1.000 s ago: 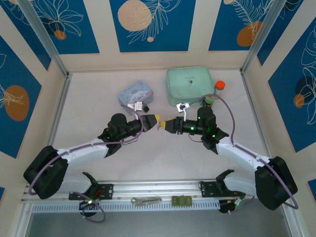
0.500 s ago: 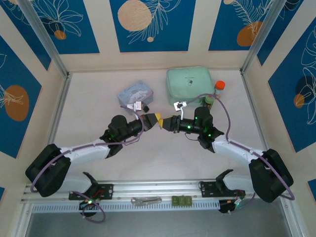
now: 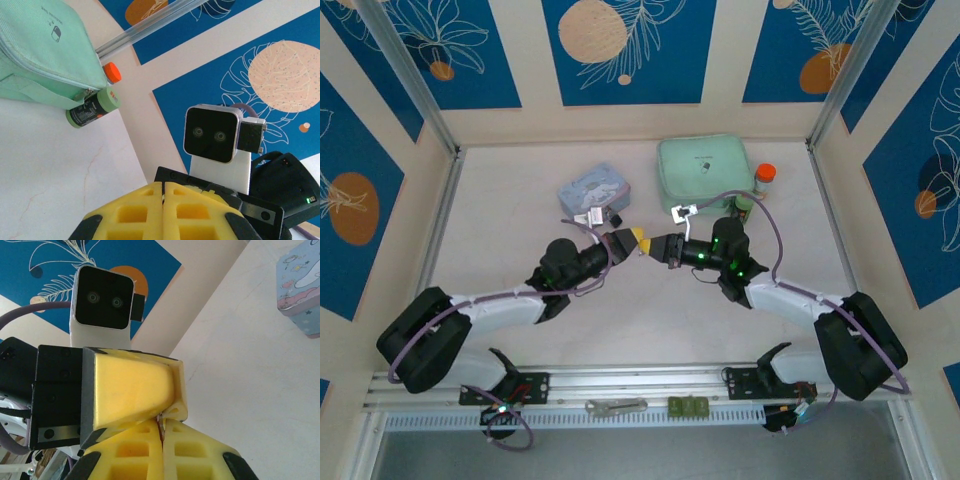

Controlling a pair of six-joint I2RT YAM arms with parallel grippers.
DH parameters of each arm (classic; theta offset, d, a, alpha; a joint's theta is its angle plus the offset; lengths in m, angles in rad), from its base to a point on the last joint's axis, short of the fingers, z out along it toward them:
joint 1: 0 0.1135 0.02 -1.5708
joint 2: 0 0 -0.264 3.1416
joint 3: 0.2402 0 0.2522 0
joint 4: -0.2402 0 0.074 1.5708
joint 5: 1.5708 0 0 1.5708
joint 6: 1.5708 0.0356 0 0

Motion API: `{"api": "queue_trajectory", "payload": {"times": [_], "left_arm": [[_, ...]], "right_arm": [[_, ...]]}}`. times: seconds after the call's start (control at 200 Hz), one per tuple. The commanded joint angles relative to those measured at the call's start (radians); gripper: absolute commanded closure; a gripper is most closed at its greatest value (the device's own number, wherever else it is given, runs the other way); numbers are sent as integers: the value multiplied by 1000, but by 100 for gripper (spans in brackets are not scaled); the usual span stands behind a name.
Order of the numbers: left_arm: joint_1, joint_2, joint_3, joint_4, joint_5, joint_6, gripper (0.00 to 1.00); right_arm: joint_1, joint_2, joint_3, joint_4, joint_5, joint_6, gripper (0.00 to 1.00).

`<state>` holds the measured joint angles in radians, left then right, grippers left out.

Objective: Unlock a padlock with a key

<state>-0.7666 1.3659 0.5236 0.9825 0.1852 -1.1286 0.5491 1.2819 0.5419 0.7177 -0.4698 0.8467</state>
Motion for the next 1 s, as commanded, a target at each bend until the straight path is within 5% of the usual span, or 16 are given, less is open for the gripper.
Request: {"api": "queue_trajectory", "payload": {"times": [0.0,0.09,0.16,0.33,0.47,0.84,0.995], "left_arm": [[-25,-4,-8,41,18,-1,86],[3,-52,-3,-72,-7,58,40],[29,-103,6,-200,-51,123,26],[58,-157,45,-493,-194,259,25],[59,-92,58,-578,-289,282,28],[62,215,212,-602,-514,292,37],[92,351,260,-497,-507,294,42]], "right_arm": [[-13,-3,-5,0,24,-18,100],[-24,-21,6,-102,23,-79,100],[-30,-46,13,-203,35,-134,100],[-49,-100,22,-366,61,-224,100],[-56,-118,49,-503,101,-294,100],[-61,-114,90,-622,166,-341,100],[-66,-117,76,-602,168,-342,100]]}}
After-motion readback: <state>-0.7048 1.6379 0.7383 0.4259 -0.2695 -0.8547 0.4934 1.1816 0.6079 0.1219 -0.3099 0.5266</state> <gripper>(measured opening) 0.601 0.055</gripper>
